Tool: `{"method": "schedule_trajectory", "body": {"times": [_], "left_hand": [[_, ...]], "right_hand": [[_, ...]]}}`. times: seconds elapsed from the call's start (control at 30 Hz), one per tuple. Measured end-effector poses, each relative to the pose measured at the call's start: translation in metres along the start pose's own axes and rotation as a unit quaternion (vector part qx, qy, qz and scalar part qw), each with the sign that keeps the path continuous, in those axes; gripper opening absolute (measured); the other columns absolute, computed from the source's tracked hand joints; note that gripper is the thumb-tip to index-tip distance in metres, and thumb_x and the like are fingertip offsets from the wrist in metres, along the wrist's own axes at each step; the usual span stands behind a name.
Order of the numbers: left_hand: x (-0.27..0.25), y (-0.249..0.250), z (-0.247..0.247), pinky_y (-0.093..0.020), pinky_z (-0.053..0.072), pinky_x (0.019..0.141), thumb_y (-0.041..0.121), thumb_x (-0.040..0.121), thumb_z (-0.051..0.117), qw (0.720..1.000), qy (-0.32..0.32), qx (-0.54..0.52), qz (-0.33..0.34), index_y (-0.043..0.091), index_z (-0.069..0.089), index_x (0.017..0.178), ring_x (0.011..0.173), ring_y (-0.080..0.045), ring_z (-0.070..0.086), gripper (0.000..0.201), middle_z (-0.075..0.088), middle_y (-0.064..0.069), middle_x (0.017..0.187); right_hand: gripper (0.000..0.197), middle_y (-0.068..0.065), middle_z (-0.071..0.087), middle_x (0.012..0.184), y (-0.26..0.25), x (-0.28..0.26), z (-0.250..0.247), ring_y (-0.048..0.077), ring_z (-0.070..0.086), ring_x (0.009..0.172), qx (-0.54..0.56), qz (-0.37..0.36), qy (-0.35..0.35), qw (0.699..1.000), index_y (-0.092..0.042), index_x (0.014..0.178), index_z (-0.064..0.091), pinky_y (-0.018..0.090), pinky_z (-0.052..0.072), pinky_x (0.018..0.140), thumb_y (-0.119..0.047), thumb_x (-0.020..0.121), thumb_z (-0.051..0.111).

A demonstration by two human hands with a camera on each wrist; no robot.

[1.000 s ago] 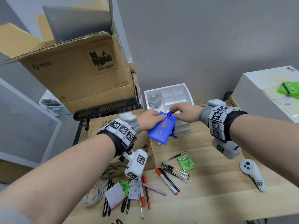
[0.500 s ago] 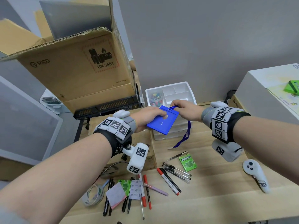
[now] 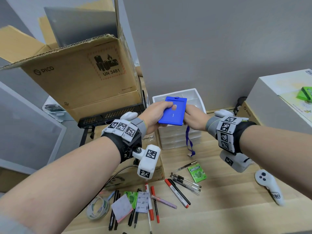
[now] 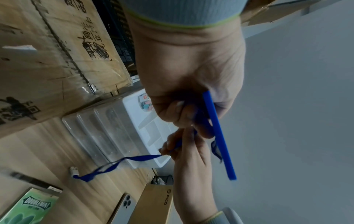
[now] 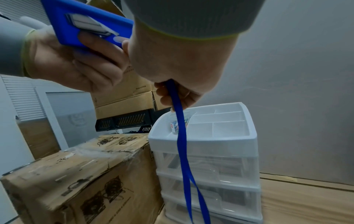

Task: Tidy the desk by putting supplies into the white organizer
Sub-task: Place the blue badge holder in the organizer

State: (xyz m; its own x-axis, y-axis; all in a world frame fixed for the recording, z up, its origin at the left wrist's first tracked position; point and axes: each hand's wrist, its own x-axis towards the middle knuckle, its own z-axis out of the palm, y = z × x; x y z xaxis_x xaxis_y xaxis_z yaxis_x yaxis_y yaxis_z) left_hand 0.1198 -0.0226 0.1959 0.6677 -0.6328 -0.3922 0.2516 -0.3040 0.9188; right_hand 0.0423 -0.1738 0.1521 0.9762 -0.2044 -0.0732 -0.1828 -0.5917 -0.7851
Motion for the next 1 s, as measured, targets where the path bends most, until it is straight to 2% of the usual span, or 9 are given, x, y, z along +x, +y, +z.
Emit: {"method": "schedule_trajectory", "body": {"times": [0.13,0.2,0.27,0.43,0.53,0.67,0.8,0.93,1.0], "left_hand": [[0.007,-0.002,0.008,-0.024,0.034,0.05,0.02,0.095,0.053,0.998,0.049,-0.001,0.042,0.019,0.056,0.081,0.066,-0.022,0.056,0.014,0.059,-0.007,0.08],[0.012,-0.003,0.007,-0.027,0.034,0.052,0.017,0.088,0.055,0.994,0.095,0.005,0.06,0.018,0.054,0.075,0.071,-0.025,0.053,0.014,0.055,-0.009,0.079],[0.018,-0.004,0.004,-0.028,0.034,0.052,0.015,0.085,0.055,0.988,0.138,0.003,0.07,0.017,0.053,0.07,0.072,-0.025,0.053,0.016,0.054,-0.01,0.078],[0.025,-0.009,-0.009,-0.028,0.037,0.054,0.012,0.087,0.052,0.971,0.227,-0.032,0.075,0.016,0.045,0.059,0.067,-0.022,0.051,0.03,0.05,-0.006,0.07],[0.029,-0.015,-0.013,-0.034,0.035,0.062,0.025,0.085,0.051,0.955,0.283,-0.023,0.082,0.019,0.036,0.057,0.066,-0.021,0.044,0.032,0.043,-0.006,0.066],[0.033,-0.016,-0.021,-0.036,0.031,0.062,0.024,0.09,0.051,0.95,0.303,-0.013,0.078,0.02,0.03,0.058,0.067,-0.021,0.038,0.039,0.036,-0.003,0.062],[0.035,-0.016,-0.03,-0.03,0.029,0.057,0.02,0.096,0.049,0.937,0.334,0.041,0.096,0.017,0.03,0.058,0.057,-0.019,0.035,0.042,0.034,0.001,0.056],[0.033,-0.017,-0.035,-0.03,0.025,0.054,0.025,0.101,0.045,0.919,0.35,0.141,0.116,0.016,0.03,0.06,0.053,-0.016,0.031,0.044,0.036,0.001,0.058],[0.031,-0.019,-0.039,-0.032,0.027,0.053,0.028,0.102,0.042,0.902,0.349,0.211,0.143,0.015,0.035,0.063,0.056,-0.018,0.035,0.042,0.042,0.0,0.06]], "right_hand": [[0.031,0.009,0.061,0.061,-0.012,-0.001,0.015,0.017,0.054,0.056,0.01,-0.008,-0.067,0.998,-0.008,0.075,0.06,0.023,0.046,0.057,-0.002,0.094,0.037],[0.032,0.012,0.062,0.062,-0.019,-0.001,0.022,0.019,0.055,0.058,0.039,0.012,-0.088,0.995,-0.002,0.076,0.06,0.025,0.047,0.06,-0.01,0.096,0.036],[0.032,0.013,0.06,0.062,-0.025,-0.001,0.028,0.022,0.055,0.058,0.09,0.038,-0.101,0.99,-0.003,0.074,0.052,0.027,0.047,0.061,-0.016,0.098,0.035],[0.028,0.01,0.049,0.055,-0.04,-0.009,0.04,0.024,0.047,0.051,0.155,0.041,-0.137,0.977,-0.008,0.076,0.044,0.029,0.047,0.056,-0.019,0.1,0.035],[0.034,0.007,0.041,0.055,-0.044,-0.012,0.045,0.02,0.037,0.048,0.165,0.035,-0.139,0.976,-0.01,0.071,0.041,0.031,0.042,0.053,-0.022,0.103,0.035],[0.038,0.002,0.041,0.053,-0.051,-0.017,0.046,0.016,0.034,0.044,0.153,0.032,-0.124,0.98,-0.013,0.066,0.041,0.028,0.038,0.047,-0.021,0.103,0.036],[0.036,0.003,0.041,0.053,-0.058,-0.021,0.043,0.016,0.034,0.044,0.133,0.032,-0.123,0.983,-0.014,0.066,0.04,0.026,0.033,0.045,-0.02,0.102,0.037],[0.035,0.002,0.041,0.056,-0.063,-0.023,0.04,0.009,0.034,0.042,0.078,0.023,-0.125,0.989,-0.012,0.068,0.043,0.018,0.031,0.044,-0.022,0.101,0.039],[0.034,0.0,0.039,0.058,-0.067,-0.024,0.039,0.006,0.032,0.043,0.023,0.006,-0.121,0.992,-0.011,0.071,0.043,0.021,0.03,0.049,-0.024,0.102,0.04]]}}
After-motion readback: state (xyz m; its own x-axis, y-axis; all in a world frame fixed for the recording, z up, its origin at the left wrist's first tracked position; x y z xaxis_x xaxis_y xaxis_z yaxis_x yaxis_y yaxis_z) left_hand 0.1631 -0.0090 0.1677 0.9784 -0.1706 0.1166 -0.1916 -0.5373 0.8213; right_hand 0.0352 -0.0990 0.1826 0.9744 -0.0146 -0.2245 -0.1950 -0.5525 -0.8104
